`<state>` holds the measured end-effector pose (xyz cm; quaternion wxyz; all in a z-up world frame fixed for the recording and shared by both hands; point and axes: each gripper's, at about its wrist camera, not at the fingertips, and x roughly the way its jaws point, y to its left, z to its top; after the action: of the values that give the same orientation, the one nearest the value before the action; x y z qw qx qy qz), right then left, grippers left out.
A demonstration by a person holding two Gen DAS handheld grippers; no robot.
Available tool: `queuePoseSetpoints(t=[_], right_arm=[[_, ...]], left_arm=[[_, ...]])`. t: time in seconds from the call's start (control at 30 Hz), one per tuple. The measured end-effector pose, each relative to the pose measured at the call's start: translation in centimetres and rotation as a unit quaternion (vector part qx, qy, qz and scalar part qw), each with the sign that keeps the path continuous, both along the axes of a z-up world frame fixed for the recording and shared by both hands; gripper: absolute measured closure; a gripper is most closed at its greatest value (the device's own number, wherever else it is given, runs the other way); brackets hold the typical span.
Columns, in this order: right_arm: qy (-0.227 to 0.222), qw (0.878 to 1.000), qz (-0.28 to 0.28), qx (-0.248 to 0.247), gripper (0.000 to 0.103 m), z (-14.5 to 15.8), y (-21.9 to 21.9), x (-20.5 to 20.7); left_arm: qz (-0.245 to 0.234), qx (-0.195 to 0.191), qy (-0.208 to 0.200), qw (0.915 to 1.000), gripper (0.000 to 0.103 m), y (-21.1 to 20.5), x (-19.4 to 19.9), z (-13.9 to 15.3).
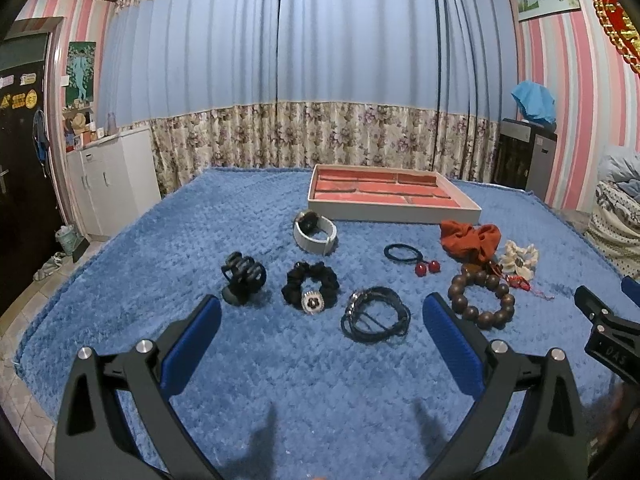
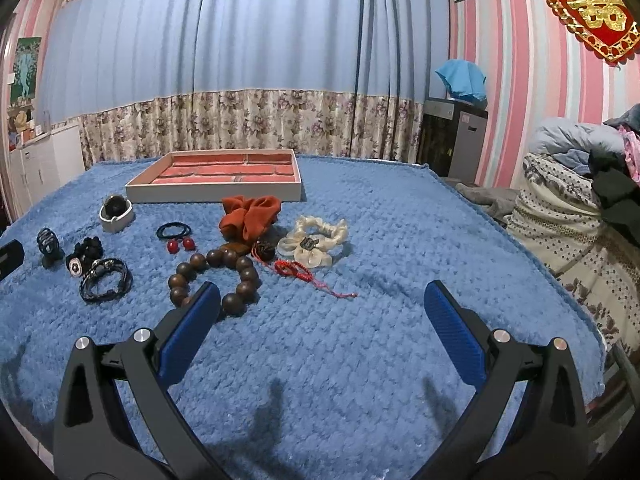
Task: Organize jewelry
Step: 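Move left tool toward white-strap watch while right tool approaches brown tassel pendant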
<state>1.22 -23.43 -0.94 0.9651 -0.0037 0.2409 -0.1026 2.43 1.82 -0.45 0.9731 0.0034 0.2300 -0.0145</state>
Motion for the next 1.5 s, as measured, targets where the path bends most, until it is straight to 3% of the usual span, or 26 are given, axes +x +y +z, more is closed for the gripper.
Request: queuePoseSetpoints(t=[0.3,0.7,0.83,1.13,1.5], right_arm=[[0.013,1.000,0.007,0.002,0.004,1.3,-0.7,1.9],[0.028,0.999,0.018,0.009,0.004,3.0,-1.6,4.5],[0.032,0.999,0.014,0.014,0.004,2.9,-1.8,5.4],[0.038,0.999,0.022,0.020,0.004,2.8,-1.5,7.6],[0.059,0.997,0.029,0.027,0.004,1.6,-0.8,11.0]], left_arm=[[-0.001,0.004,0.027,0.9996,0.005,-0.5,2.2,0.8],[-0.011,-0.019,0.016,0.9996,0.005,-0.8,4.9,3.7],[-0.002,0.004,-0.001,1.0000,0.005,-1.0,5.4,4.1],[-0.024,-0.001,0.028,0.9993,0.005,-0.4,8.1,4.0],[-0.002,0.001,0.056,0.9984,0.005,1.4,12.1,2.5]])
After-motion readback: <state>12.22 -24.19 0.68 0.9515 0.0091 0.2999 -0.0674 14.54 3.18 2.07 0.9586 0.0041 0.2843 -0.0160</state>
